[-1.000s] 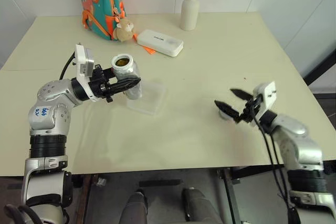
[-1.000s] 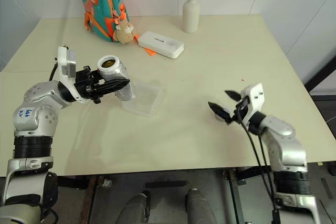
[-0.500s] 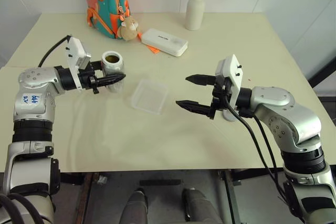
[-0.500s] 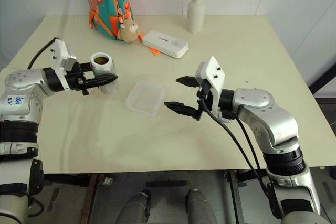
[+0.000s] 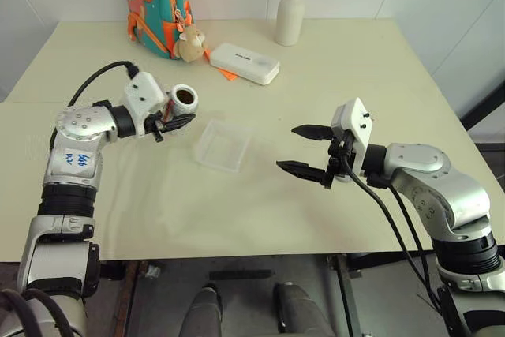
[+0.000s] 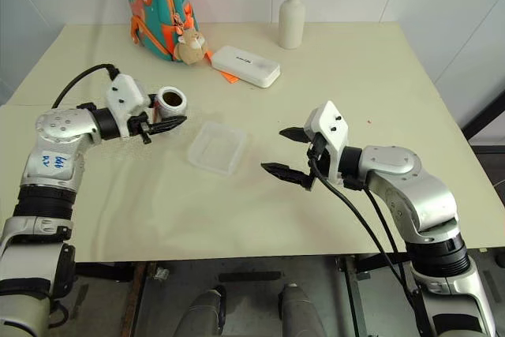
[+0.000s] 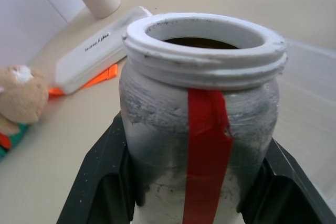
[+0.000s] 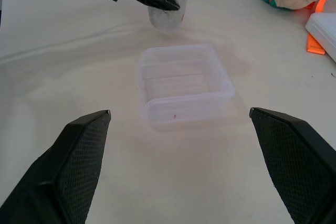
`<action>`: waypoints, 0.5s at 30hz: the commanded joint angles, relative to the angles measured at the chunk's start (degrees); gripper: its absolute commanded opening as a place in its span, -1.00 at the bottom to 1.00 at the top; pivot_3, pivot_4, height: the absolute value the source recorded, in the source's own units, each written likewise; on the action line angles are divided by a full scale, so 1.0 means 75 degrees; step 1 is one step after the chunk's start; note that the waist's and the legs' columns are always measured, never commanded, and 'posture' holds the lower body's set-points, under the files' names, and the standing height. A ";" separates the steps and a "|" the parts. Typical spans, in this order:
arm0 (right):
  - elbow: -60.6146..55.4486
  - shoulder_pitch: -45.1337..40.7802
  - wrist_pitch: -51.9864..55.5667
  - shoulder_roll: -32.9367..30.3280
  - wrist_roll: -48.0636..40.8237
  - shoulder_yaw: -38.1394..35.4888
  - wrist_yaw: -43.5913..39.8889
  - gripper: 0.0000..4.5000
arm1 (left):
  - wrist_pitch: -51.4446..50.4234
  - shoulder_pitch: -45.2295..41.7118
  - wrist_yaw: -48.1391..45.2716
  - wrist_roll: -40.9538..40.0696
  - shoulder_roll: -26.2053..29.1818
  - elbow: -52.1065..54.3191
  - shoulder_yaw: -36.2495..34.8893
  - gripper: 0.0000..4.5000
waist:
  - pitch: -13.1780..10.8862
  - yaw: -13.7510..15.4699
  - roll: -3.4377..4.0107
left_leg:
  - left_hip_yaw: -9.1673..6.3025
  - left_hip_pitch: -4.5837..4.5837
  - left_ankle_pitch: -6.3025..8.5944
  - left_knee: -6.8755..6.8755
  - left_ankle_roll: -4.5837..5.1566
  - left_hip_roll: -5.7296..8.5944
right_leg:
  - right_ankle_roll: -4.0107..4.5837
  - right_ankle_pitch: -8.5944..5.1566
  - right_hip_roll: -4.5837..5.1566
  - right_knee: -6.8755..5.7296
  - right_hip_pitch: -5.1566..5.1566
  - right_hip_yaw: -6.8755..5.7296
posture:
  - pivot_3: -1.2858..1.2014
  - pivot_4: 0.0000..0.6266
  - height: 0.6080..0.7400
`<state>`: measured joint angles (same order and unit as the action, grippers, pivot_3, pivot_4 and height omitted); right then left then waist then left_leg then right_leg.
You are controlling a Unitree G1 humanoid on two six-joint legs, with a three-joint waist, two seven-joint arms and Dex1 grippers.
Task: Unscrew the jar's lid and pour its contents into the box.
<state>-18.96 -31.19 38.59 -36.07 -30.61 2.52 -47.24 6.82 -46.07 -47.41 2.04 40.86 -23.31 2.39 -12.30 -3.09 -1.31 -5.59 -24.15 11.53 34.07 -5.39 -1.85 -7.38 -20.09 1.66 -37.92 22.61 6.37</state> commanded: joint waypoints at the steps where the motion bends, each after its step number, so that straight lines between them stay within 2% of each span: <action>1: -0.0124 0.0094 -0.0205 0.0090 0.0005 -0.0236 0.0135 0.98 | 0.1939 0.0085 0.1709 0.1912 0.0419 0.0421 0.0428 -0.13 | 0.0000 -0.0001 0.0000 | 0.0001 0.0000 0.0000 -0.0001 0.0000 0.0000 | 0.0000 0.0000 0.0000 0.0000 0.0000 0.0001 | 0.03 -0.52 1.00; 3: -0.0082 0.0125 -0.0214 0.0165 0.0001 -0.0272 0.0219 0.98 | 0.3034 0.0001 0.3176 0.3292 0.0736 0.0297 0.0717 -0.13 | 0.0000 -0.0003 0.0000 | 0.0001 0.0001 0.0000 -0.0001 0.0000 -0.0001 | 0.0000 0.0000 0.0000 0.0001 0.0002 0.0002 | 0.03 -0.52 1.00; 5: -0.0048 0.0145 -0.0206 0.0269 -0.0028 -0.0316 0.0318 0.98 | 0.3599 -0.0163 0.5029 0.5121 0.1243 0.0219 0.1177 -0.13 | 0.0000 -0.0005 -0.0001 | 0.0002 0.0000 0.0000 -0.0001 0.0000 0.0000 | -0.0001 0.0000 0.0001 0.0000 0.0003 0.0004 | 0.03 -0.52 1.00; 6: -0.0035 0.0158 -0.0213 0.0316 -0.0038 -0.0334 0.0359 0.98 | 0.3674 -0.0239 0.5954 0.5959 0.1467 0.0189 0.1407 -0.13 | 0.0001 -0.0002 0.0000 | 0.0002 0.0000 0.0000 0.0000 0.0000 0.0000 | -0.0002 0.0001 0.0001 0.0001 0.0003 0.0005 | 0.03 -0.52 1.00; 8: -0.0026 0.0158 -0.0217 0.0412 -0.0051 -0.0341 0.0434 0.98 | 0.3871 -0.0379 0.7313 0.6935 0.1705 0.0081 0.1690 -0.13 | 0.0000 0.0012 -0.0001 | 0.0004 0.0000 0.0000 0.0000 0.0000 0.0001 | -0.0004 0.0002 0.0001 0.0000 0.0003 0.0006 | 0.03 -0.52 1.00; 10: -0.0023 0.0157 -0.0223 0.0546 -0.0075 -0.0343 0.0527 0.98 | 0.3586 -0.0500 0.8908 0.8233 0.1841 0.0242 0.2101 -0.13 | 0.0001 0.0025 -0.0001 | 0.0005 0.0000 0.0000 0.0001 0.0001 0.0006 | -0.0007 0.0004 0.0003 -0.0001 0.0002 0.0007 | 0.03 -0.52 1.00; 15: -0.0039 0.0135 -0.0267 0.0808 -0.0059 -0.0334 0.0719 0.98 | 0.3016 -0.1049 1.0591 0.9882 0.1784 -0.0003 0.2923 -0.13 | 0.0001 0.0106 -0.0002 | 0.0005 -0.0002 0.0000 0.0001 0.0001 0.0008 | -0.0009 0.0005 0.0003 -0.0004 0.0001 0.0004 | 0.03 -0.52 1.00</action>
<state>-17.84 -30.05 37.66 -30.66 -30.40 1.69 -42.57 31.32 -51.39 27.66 72.63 53.93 -23.55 23.92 -12.29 -2.30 -1.33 -5.55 -24.17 11.53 34.08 -5.39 -1.79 -7.45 -20.05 1.69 -37.95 22.62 6.40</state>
